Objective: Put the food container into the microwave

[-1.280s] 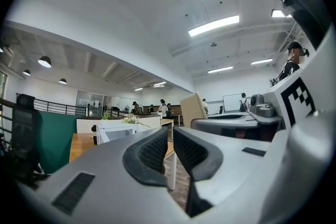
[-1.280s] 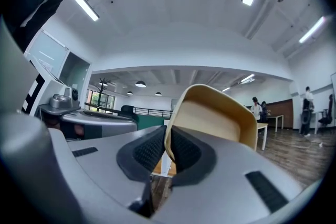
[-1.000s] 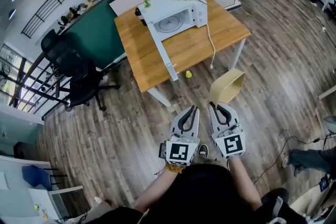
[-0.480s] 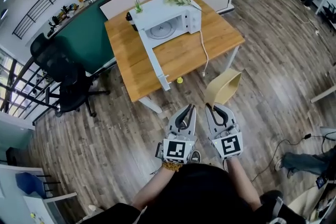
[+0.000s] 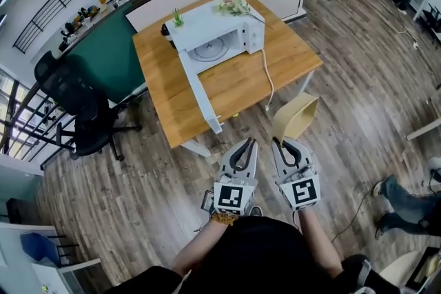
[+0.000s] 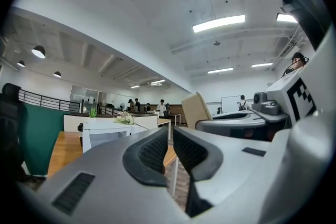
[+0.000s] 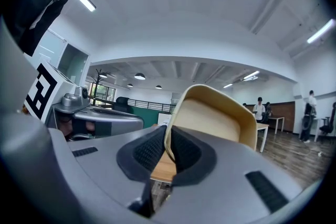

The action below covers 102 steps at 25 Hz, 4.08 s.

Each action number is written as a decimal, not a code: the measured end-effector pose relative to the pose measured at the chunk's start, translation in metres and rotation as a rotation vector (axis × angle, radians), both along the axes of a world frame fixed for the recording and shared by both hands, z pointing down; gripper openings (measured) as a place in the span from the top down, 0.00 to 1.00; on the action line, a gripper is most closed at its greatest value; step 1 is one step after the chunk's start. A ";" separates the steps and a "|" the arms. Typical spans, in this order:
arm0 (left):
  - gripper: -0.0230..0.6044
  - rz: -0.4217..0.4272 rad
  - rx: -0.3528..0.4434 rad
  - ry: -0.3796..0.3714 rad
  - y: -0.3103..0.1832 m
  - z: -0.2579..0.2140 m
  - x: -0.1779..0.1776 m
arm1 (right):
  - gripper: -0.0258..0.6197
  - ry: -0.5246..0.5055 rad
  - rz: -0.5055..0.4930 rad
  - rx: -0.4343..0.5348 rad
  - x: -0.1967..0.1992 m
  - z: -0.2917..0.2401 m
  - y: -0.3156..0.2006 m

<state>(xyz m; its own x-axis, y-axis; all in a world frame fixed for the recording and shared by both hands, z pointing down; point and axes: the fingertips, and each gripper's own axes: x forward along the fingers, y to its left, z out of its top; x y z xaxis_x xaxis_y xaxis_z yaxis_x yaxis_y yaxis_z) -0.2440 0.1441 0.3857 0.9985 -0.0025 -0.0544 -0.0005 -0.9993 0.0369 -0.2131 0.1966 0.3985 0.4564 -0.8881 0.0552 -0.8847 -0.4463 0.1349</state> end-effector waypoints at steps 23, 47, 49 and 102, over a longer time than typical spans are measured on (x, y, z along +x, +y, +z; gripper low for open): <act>0.88 0.030 -0.048 0.003 -0.107 -0.004 0.097 | 0.90 0.024 0.007 -0.074 0.101 -0.014 -0.114; 0.88 -0.362 -0.094 0.016 -0.245 0.002 0.163 | 0.91 0.126 -0.375 -0.235 0.193 0.010 -0.226; 0.88 -0.399 -0.086 0.007 -0.244 0.004 0.174 | 0.91 0.147 -0.420 -0.240 0.204 0.010 -0.229; 0.88 -1.018 -0.118 -0.073 -0.228 0.039 0.220 | 0.91 0.565 -1.294 -0.431 0.252 0.119 -0.236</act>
<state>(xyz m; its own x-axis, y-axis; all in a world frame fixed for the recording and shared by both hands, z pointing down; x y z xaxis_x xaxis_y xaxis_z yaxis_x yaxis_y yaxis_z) -0.0244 -0.0842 0.4251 0.5205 -0.8516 0.0619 -0.8522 -0.5135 0.1006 0.0387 -0.0390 0.5178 -0.5726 -0.6471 0.5033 -0.4135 0.7581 0.5042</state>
